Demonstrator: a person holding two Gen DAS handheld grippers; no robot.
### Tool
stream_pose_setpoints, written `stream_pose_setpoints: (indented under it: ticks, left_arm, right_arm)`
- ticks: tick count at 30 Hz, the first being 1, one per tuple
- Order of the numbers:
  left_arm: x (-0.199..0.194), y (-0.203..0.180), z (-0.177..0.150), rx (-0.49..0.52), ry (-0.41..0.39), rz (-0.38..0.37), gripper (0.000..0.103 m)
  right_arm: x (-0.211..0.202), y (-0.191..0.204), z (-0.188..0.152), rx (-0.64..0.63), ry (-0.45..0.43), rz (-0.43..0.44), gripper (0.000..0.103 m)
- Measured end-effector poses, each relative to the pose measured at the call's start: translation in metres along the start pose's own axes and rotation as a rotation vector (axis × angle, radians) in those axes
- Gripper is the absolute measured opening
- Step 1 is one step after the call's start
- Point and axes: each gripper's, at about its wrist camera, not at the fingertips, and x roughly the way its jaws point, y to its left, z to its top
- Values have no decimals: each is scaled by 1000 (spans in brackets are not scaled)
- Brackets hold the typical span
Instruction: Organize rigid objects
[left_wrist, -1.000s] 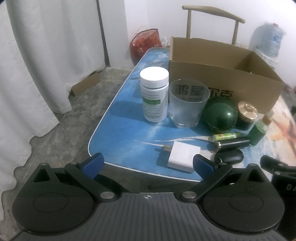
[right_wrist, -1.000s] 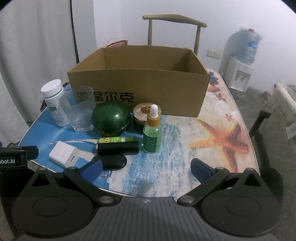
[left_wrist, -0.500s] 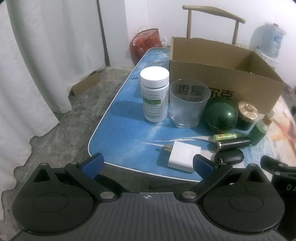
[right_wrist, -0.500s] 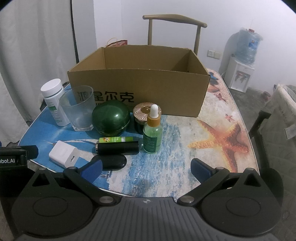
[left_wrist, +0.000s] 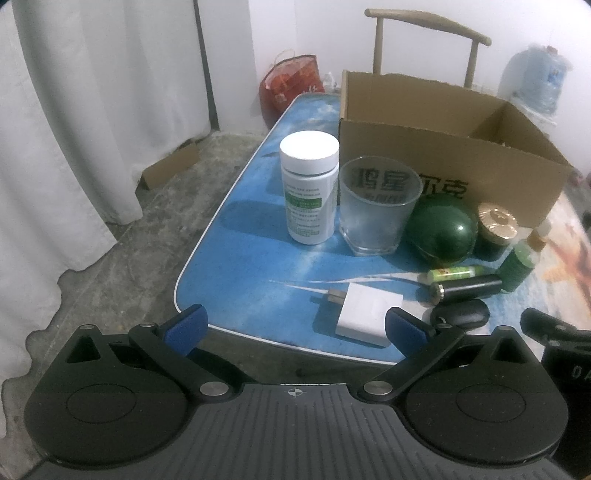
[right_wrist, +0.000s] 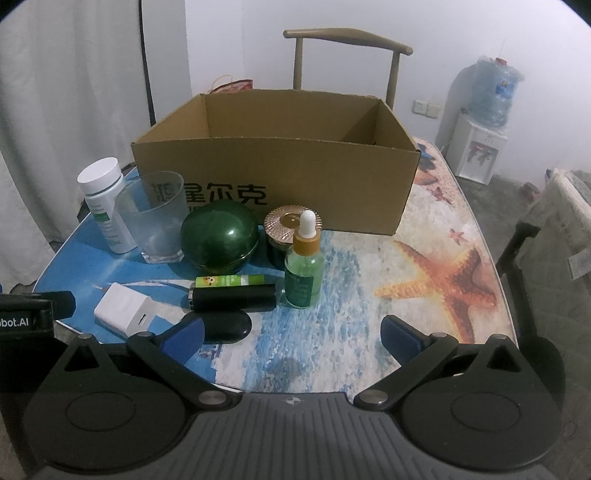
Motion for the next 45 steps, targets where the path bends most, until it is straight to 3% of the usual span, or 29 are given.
stream_pose_setpoints:
  ticks: [9,14,21,31,37,40,45]
  left_arm:
    - [6,-4,2,19,-13,-41,103]
    - [6,-13,4,45,-54,-136,103]
    - [8,-40,4,150,-101,-298,103]
    - [13,-96,-7,381,-125,-403,97]
    - [23,-126,-10,503,-150,-400,94]
    - [27,-137,-9,531,-155,-406,83]
    - [37,-149,-1,522,-164,-447,76]
  right_arm:
    - [2,-14,-1,28,-22,-25,103]
    - [-5,-41,1,64,-96,25,103]
    - [-19,-73,9,-22,-240,65,103]
    - [2,-86,10,-1,-198,225,95]
    - [16,-88,15,12,-171,294,86]
    - [25,-88,19,18,-146,329,77]
    - [37,-86,30,8,-134,380,68]
